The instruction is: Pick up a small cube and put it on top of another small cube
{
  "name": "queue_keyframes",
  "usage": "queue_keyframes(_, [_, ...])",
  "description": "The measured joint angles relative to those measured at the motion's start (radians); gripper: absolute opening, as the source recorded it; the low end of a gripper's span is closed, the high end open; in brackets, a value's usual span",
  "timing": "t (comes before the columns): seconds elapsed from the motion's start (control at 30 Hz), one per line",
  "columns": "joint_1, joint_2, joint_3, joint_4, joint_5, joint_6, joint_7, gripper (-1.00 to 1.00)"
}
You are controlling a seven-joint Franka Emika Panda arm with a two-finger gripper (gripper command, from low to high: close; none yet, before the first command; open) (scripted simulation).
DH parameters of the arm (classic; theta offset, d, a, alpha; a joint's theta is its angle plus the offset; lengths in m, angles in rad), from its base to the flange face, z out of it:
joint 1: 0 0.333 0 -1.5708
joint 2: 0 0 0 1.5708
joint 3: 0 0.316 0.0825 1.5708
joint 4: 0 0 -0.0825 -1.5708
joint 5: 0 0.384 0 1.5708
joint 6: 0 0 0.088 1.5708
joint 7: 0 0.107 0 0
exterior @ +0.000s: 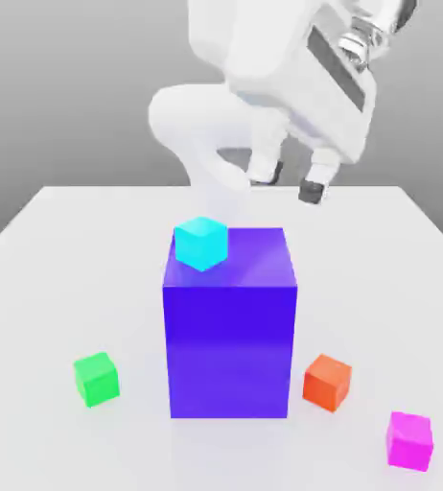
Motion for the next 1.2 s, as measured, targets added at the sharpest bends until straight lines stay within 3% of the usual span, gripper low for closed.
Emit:
queue_keyframes(0.2, [0.04,0.184,0.018,-0.011,-0.043,0.05,-0.321,0.0])
queue_keyframes(0.4, [0.054,0.335,0.059,-0.03,-0.025,0.129,-0.681,0.0])
queue_keyframes(0.77, [-0.051,0.518,0.304,-0.074,0.109,0.311,-1.394,0.0])
queue_keyframes(0.93, [0.018,0.67,0.221,-0.038,0.001,0.424,-1.358,0.0])
queue_keyframes(0.97, [0.03,0.688,0.206,-0.033,-0.013,0.437,-1.348,-1.0])
queue_keyframes(1.2, [0.028,0.684,0.209,-0.034,-0.01,0.433,-1.351,-1.0])
